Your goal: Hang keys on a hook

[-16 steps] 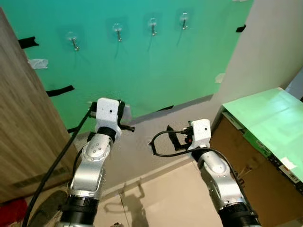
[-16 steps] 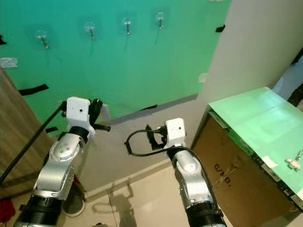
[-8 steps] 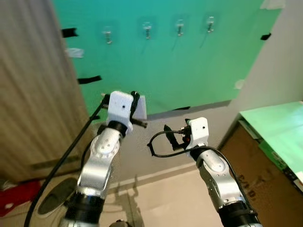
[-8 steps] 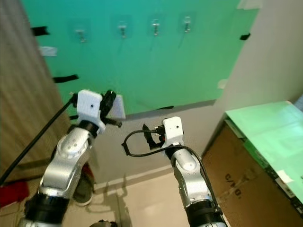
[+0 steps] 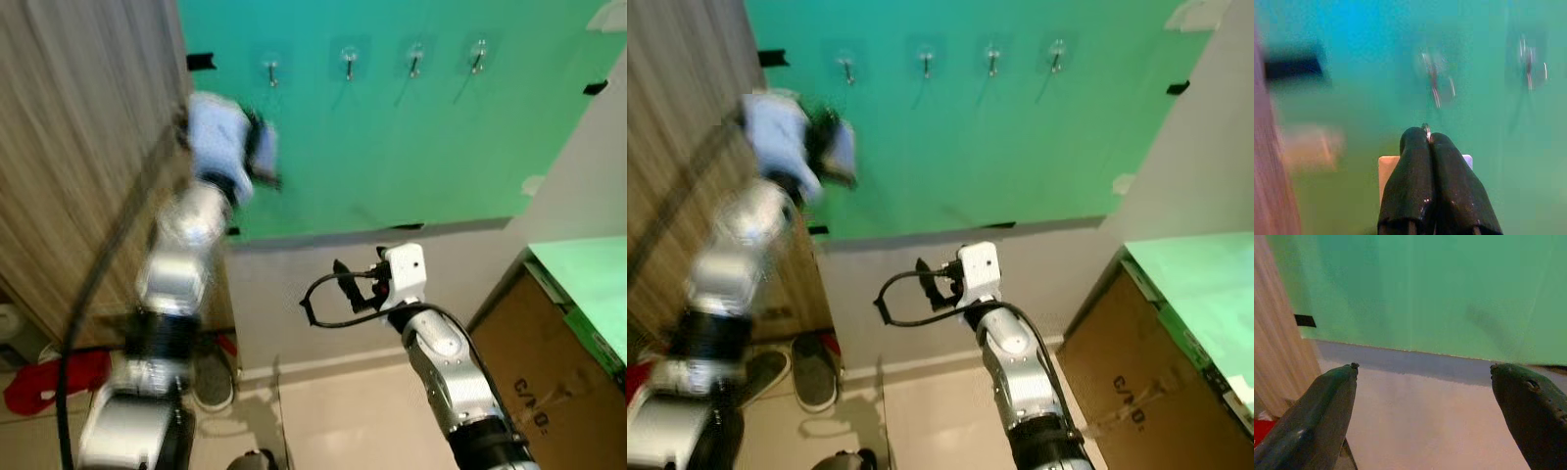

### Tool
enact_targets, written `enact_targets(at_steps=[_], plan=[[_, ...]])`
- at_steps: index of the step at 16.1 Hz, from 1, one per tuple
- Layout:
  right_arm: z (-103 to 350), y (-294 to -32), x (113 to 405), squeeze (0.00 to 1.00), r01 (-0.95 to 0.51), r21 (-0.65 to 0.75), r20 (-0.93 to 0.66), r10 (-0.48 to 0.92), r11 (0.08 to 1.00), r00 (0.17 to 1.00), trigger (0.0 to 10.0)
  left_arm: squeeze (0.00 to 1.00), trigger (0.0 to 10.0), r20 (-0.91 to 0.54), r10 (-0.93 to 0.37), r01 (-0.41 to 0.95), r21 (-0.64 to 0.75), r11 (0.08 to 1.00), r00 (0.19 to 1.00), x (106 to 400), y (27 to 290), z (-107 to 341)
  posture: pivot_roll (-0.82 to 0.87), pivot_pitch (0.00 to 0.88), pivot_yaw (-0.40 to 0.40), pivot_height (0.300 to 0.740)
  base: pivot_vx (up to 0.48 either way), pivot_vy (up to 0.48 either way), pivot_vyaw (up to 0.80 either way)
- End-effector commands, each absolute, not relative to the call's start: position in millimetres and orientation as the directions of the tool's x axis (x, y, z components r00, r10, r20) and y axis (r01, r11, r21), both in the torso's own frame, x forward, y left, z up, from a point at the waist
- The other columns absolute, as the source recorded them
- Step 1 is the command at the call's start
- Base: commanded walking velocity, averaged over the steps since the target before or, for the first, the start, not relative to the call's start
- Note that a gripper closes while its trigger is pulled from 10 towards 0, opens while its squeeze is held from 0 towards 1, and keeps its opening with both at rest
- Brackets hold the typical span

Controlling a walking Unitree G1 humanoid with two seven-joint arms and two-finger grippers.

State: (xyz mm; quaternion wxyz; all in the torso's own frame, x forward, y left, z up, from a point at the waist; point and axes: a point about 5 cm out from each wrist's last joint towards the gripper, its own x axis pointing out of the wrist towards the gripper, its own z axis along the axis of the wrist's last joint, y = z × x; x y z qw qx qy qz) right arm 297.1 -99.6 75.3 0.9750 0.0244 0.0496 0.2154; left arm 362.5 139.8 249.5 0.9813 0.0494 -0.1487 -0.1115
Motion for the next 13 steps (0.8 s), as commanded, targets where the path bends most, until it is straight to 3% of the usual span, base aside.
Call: enact_targets(at_steps=[1,7,13], plan=[[76.8,-105.0,297.5,0.0,-0.396,0.079,-0.077,0.402,0.915,0.913,10.0,0.0,10.0,0.3,-0.258,0.227,0.134,0.965,0.918,363.2,136.6,259.5,0.03,0.0,-0.01,0.74,0.0,0.0,0.0],[86.2,-96.3,285.7,0.0,-0.479,-0.014,0.002,0.48,0.877,0.878,10.0,0.0,10.0,0.287,-0.337,0.298,0.171,0.939,0.897,357.1,141.5,270.0,0.0,0.0,0.015,0.74,0.0,0.0,0.0],[82.0,-99.2,283.7,0.0,-0.474,0.003,-0.014,0.474,0.881,0.881,10.0,0.0,10.0,0.277,-0.429,0.413,0.117,0.903,0.86,354.2,138.0,270.0,0.0,0.0,0.012,0.74,0.0,0.0,0.0]])
